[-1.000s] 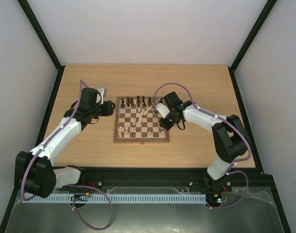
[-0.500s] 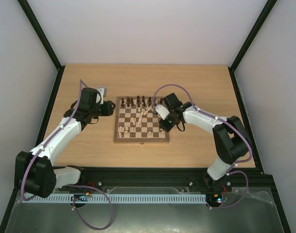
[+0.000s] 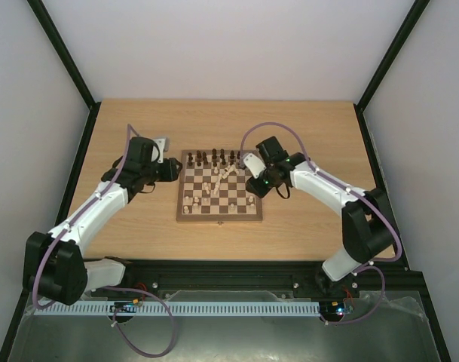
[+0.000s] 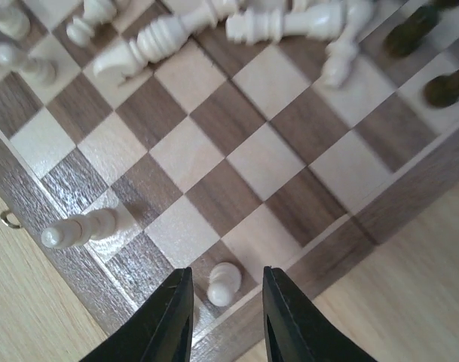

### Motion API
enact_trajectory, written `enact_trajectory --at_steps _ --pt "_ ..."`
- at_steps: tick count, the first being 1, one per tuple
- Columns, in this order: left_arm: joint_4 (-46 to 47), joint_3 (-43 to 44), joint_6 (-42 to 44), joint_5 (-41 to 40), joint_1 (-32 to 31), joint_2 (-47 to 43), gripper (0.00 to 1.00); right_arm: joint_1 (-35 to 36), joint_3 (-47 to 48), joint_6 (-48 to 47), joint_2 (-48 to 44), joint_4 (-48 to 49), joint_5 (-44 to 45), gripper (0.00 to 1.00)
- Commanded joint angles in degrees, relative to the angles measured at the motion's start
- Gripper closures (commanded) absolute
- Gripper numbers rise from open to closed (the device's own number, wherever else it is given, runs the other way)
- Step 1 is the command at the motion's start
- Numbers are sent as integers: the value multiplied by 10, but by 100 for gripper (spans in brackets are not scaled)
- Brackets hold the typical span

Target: Set up the chess pieces on the board

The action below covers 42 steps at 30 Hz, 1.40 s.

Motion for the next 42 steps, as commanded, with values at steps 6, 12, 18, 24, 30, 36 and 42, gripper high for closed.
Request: enact_trajectory --at_steps 6,12,18,24,30,36,42 --pt "-60 65 -7 -86 -119 75 58 -59 -55 54 -86 51 -20 71" --pt "-92 132 -16 -148 -169 153 61 -78 -83 64 -117 72 -15 70" --pt "-91 205 -27 -177 -179 250 57 -78 -90 64 -119 78 -17 69" --pt "-99 288 -27 -174 -187 345 59 -78 -96 61 -129 82 -11 69" --pt "-113 333 -36 -181 -190 405 62 -78 -98 58 -134 84 -7 69" --pt "-109 335 -39 -182 -190 423 66 -78 -97 55 -129 83 -8 69" --pt "-101 343 -40 -179 -190 438 69 -78 -99 53 -127 84 -7 69"
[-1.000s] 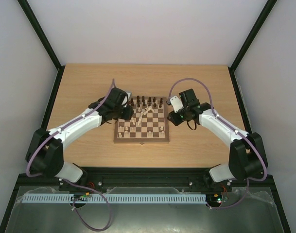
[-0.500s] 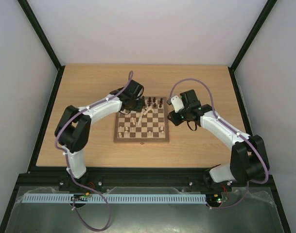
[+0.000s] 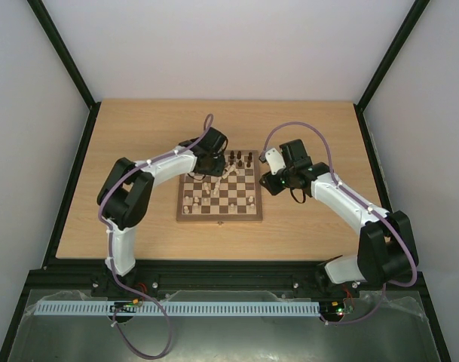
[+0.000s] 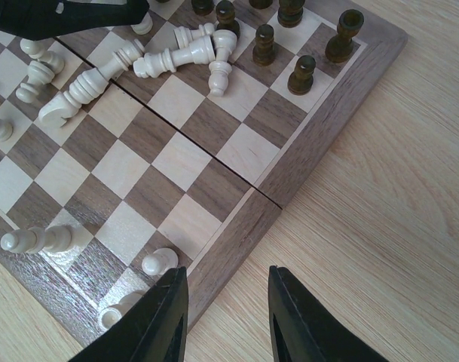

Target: Set up the chess pieces on the board

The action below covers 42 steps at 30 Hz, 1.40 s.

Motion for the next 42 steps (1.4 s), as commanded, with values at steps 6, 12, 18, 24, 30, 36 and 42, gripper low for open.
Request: enact_trajectory --at_steps 6,12,18,24,30,36,42 --pt "-1 32 -3 -1 -2 22 76 -1 -8 -5 -1 -1 1 69" --pt "-1 32 -4 -1 -2 25 81 -1 -8 -6 1 -3 0 69" --pt "-5 32 -3 -1 -2 31 82 -1 -6 -6 3 -6 -2 69" --pt "-7 32 -4 -4 -2 33 87 -1 -6 -6 3 -6 -1 69" --pt "-31 22 -7 -12 -7 -3 89 -1 -6 -6 3 -7 -2 69" --pt "-47 -15 -6 -14 -19 -74 90 -1 -6 -6 3 -7 -2 69" --pt "-22 -47 41 59 -53 -119 89 -1 -8 -6 1 -5 1 69"
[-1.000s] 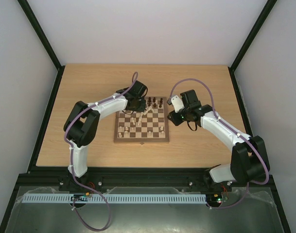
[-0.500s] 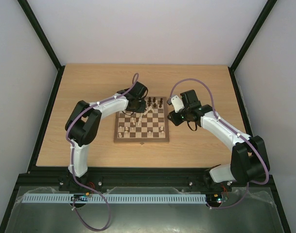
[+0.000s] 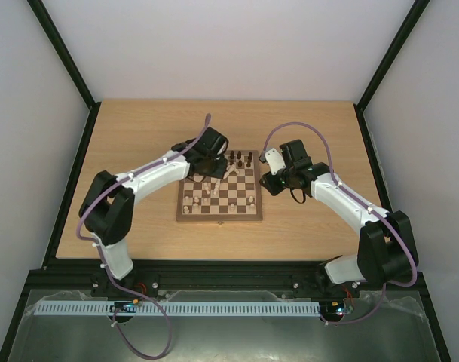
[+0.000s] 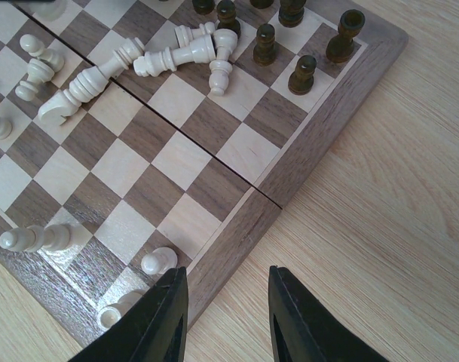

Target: Set up the chess pieces on the board

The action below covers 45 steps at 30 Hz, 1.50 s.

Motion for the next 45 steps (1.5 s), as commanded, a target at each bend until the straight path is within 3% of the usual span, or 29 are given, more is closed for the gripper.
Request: enact_trajectory --at_steps 1,12,37,45 --pt "7 -17 42 63 -32 -27 89 -1 -6 -1 0 -4 3 69" --pt "-13 21 94 119 -83 46 89 -1 -7 2 -2 -2 16 69" --pt "-41 47 105 157 -99 105 89 -2 -9 1 -3 2 25 69" --pt "-44 58 102 155 -102 113 81 -2 -9 0 -2 0 24 69"
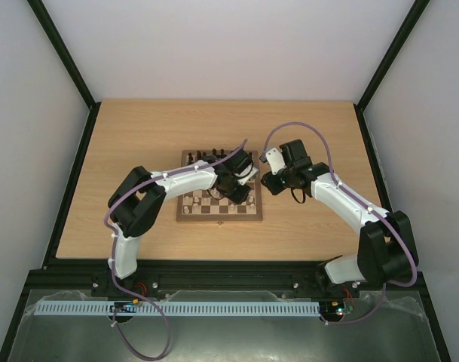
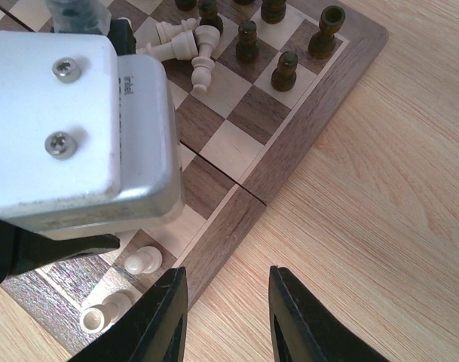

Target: Set up the chess pieces on the board

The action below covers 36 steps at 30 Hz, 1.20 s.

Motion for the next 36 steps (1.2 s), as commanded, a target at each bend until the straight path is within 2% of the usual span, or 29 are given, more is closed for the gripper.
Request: enact_trajectory --at_steps 1,12,18,23,36 --pt "-19 24 3 4 -6 14 79 -2 -9 0 -2 1 2 69" --pt "-34 49 -12 -27 15 -37 70 -2 -9 2 -8 2 1 69" --pt "-52 41 -41 -121 61 -52 62 -2 -10 1 -9 3 3 69" --pt "-59 42 -61 -166 82 -39 61 -2 -10 1 -8 3 3 69" --pt "-42 94 -63 -160 100 33 60 -2 -10 -1 -1 2 2 69"
